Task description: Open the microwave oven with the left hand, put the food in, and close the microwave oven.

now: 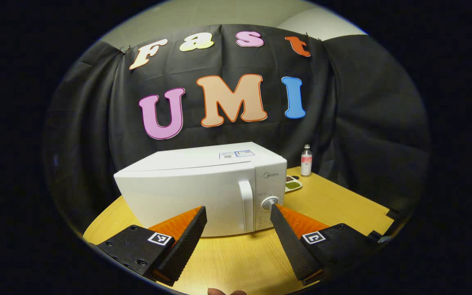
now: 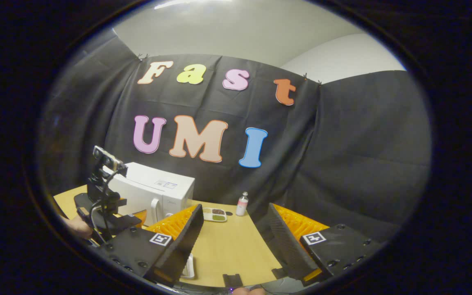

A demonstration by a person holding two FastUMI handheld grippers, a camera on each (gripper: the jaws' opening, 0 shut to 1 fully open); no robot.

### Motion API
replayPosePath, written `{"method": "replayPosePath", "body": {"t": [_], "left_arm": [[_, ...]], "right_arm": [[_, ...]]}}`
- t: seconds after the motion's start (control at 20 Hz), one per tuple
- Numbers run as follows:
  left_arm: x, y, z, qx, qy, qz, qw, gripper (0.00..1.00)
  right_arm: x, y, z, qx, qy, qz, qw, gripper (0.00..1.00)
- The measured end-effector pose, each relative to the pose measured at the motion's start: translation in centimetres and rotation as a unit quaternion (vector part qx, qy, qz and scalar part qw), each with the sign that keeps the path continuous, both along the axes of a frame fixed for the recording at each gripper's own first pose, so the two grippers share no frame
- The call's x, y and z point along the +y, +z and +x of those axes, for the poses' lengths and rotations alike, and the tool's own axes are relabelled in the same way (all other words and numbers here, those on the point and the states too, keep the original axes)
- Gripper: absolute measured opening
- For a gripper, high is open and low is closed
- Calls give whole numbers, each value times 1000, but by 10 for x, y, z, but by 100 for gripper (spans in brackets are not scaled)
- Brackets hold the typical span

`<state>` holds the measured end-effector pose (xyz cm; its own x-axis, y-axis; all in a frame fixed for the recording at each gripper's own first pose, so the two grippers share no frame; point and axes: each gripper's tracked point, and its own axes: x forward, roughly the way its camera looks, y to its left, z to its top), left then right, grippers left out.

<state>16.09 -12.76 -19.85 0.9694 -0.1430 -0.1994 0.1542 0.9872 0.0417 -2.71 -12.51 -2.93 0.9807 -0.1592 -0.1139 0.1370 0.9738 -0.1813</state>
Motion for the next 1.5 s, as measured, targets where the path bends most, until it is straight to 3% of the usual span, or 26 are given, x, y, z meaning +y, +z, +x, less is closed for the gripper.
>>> {"method": "replayPosePath", "body": {"t": [0.5,0.8,0.95,1.0,1.05,1.2,1.25,1.35,1.5], "left_arm": [[-28,-51,63,33,1,18,999,99],[-35,-62,71,48,0,16,999,99],[-26,-63,78,42,15,32,999,50],[-28,-66,81,47,8,30,998,51],[-28,-69,82,53,12,31,998,34],[-27,-68,79,54,17,25,998,31],[-28,-65,82,43,18,6,999,22],[-29,-69,81,51,20,-29,998,15],[-32,-67,79,59,11,-44,997,7]], "right_arm": [[-38,2,-14,14,-22,-14,1000,97],[-57,-8,-16,26,-49,23,998,97],[-56,-11,-15,31,-47,36,998,97],[-55,-11,-14,30,-45,35,998,97],[-54,-11,-13,31,-43,32,998,97],[-52,-10,-13,29,-39,33,998,97],[-52,-11,-13,28,-39,36,998,97],[-52,-9,-13,24,-39,38,998,97],[-50,-10,-11,25,-38,47,998,97]]}}
